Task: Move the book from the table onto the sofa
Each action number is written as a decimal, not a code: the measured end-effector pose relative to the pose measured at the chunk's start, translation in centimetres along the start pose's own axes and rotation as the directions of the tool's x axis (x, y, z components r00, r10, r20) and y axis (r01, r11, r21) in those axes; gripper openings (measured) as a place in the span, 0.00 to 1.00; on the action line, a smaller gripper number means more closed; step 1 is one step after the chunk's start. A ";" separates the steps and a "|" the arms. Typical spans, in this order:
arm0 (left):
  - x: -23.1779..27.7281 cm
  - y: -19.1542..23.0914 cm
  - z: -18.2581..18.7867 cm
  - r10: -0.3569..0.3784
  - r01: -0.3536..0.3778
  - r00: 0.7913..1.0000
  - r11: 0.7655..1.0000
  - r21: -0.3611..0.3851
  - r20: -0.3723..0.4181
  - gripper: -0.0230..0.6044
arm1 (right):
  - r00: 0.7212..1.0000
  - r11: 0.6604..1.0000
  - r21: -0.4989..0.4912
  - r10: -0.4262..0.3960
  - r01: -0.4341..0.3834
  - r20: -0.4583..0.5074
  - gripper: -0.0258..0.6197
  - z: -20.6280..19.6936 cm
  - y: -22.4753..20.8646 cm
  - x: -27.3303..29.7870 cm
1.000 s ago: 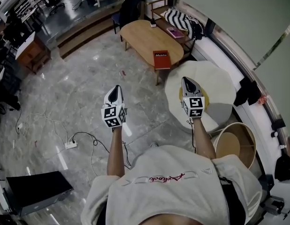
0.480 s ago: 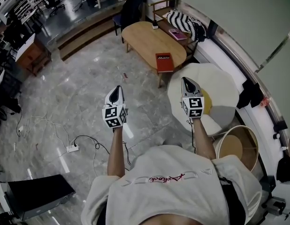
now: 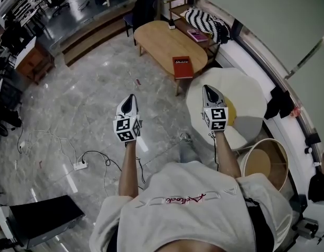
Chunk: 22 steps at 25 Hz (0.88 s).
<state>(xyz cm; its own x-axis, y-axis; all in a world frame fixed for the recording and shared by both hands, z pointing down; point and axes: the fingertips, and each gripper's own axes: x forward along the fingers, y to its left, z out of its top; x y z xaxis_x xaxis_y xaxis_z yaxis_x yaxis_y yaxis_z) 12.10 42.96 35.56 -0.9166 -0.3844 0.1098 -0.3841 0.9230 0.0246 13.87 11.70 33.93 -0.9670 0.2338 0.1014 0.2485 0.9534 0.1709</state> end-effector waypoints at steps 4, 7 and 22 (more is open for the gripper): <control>0.9 0.2 -0.2 -0.003 0.003 1.000 1.000 -0.001 -0.004 0.05 | 1.000 1.000 -0.001 0.007 -0.007 -0.006 0.05 -0.4 0.0 0.8; 2.3 0.5 -0.4 -0.011 0.011 1.000 1.000 0.009 -0.012 0.05 | 1.000 1.000 0.001 0.009 -0.009 -0.012 0.05 -0.7 -0.4 2.1; 11.8 1.5 0.1 -0.011 0.011 0.999 1.000 -0.006 -0.034 0.05 | 1.000 1.000 0.015 0.012 -0.012 -0.020 0.05 -1.1 -4.8 10.9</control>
<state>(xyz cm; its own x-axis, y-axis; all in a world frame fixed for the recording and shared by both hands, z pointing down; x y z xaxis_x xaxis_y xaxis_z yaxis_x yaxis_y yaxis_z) 0.73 39.79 36.76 -0.9080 -0.3937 0.1436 -0.3934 0.9188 0.0315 2.22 9.43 35.25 -0.9627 0.2413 0.1226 0.2588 0.9535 0.1548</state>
